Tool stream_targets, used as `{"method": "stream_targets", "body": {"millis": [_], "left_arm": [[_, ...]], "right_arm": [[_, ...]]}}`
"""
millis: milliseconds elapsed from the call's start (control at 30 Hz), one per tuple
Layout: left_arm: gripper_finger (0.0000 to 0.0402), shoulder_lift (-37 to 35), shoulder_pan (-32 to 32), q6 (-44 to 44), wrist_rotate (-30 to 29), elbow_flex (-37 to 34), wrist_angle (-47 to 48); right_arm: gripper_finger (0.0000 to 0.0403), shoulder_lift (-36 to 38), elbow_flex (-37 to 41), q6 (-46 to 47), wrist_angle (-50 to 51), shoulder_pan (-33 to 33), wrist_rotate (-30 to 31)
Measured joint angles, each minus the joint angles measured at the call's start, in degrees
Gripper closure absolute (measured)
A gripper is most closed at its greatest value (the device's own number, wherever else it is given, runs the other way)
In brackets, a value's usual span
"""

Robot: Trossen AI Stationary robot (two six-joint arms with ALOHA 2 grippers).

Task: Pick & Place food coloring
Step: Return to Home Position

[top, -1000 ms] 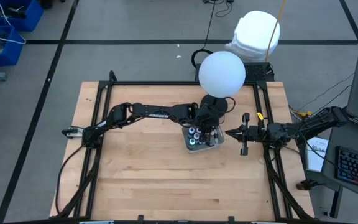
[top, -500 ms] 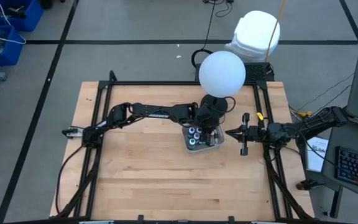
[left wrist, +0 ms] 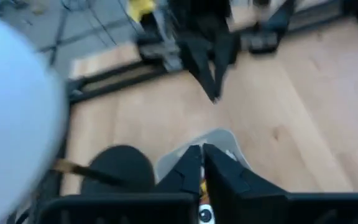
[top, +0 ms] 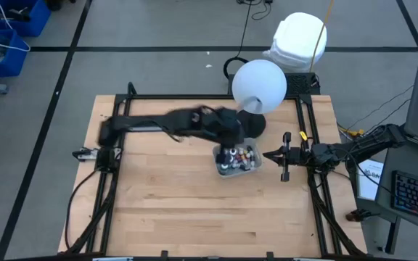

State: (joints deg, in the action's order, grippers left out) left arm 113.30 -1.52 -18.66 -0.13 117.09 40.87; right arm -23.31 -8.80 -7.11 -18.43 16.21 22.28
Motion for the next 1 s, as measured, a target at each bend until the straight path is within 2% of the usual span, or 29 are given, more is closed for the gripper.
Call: {"method": "stream_targets", "body": {"millis": [100, 233, 467, 633, 767, 1000], "left_arm": [[0.0391, -7.3, -0.6, 2.7, 0.3, -5.3, 0.7], [0.0397, -18.3, 0.9, 3.9, -0.8, -18.1, -3.1], [0.0398, -41.0, 5.6, 11.4, -5.2, -48.4, -20.8], [0.0399, -55.4, 10.6, 15.9, -9.9, -69.5, -37.3], [0.0400, -63.5, 15.3, 16.5, -15.1, -82.8, -47.6], [0.0400, -73.6, 22.0, 17.1, -25.7, -98.6, -59.2]], "right_arm": [[0.0403, 0.3, 0.0, 0.4, 0.4, 0.0, -0.1], [0.0403, 0.8, 0.0, 0.6, 1.4, 0.0, -0.2], [0.0403, 1.6, 0.0, 0.1, 1.1, 0.0, -7.4], [0.0403, 3.5, 0.0, -0.6, 1.2, 0.0, -7.6], [0.0403, 7.1, 0.0, -1.2, 2.7, 0.0, -11.9], [0.0403, 16.6, 0.2, -1.0, 9.6, -0.4, -11.8]]}}
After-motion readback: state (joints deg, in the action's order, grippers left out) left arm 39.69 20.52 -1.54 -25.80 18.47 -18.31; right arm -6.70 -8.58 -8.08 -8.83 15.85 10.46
